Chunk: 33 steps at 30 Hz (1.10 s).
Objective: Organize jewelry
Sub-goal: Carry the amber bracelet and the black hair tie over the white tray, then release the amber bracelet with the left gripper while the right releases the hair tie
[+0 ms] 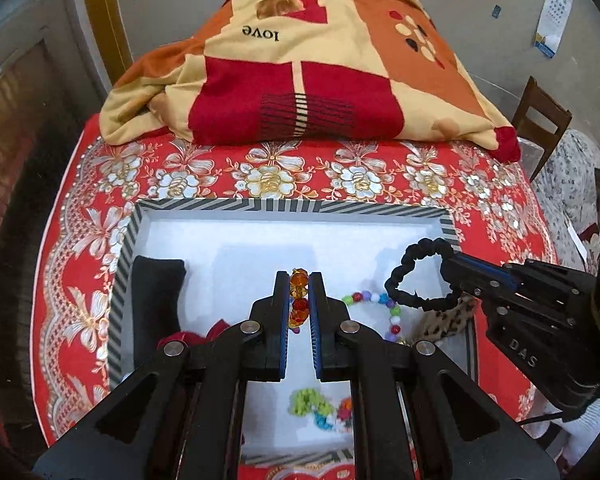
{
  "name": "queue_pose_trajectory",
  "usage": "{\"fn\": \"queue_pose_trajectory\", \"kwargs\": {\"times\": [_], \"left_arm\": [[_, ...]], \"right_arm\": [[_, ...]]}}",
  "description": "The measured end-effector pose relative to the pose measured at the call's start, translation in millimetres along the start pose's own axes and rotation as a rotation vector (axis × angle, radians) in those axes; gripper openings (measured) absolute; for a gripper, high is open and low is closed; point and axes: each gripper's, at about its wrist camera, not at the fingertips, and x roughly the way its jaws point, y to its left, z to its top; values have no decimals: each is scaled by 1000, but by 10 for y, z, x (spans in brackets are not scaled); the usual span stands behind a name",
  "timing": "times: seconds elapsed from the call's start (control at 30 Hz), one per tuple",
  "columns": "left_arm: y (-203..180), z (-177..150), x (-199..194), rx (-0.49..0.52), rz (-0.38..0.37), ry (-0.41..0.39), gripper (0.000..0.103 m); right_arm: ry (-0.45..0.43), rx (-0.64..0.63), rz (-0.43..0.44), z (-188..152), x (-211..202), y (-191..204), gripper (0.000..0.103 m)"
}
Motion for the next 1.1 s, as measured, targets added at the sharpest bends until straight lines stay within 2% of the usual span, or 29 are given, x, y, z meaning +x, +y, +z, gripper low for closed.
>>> {"fn": "queue_pose_trajectory", "kwargs": {"times": [0.3,0.47,0.6,0.63,0.67,0.7,0.73,0.77,0.97,1.1], "left_arm": [[190,84,368,-32,33,54,8],[309,66,511,-58,47,78,8],[376,36,563,-92,51,92,9],[386,26,570,-98,50,98,12],[386,16,571,-99,53,103,20],[385,10,565,-100,56,104,26],[386,-1,552,-102,57,101,40],[389,-14,529,-108,51,93,50],[378,-103,338,-115,64,62,55],[352,-254,177,-122,64,50,56]], "right_arm": [[67,28,-27,59,404,-190,7],[92,22,-73,57,578,-245,7],[94,21,-60,67,627,-263,10],[93,25,-55,69,626,-265,18],[87,31,-48,68,612,-272,32],[81,36,-37,63,593,-274,39],[75,41,-29,56,573,-272,41],[71,46,-21,41,546,-271,41],[3,46,8,-74,209,-185,41],[-52,47,37,-275,-104,-94,41]]}}
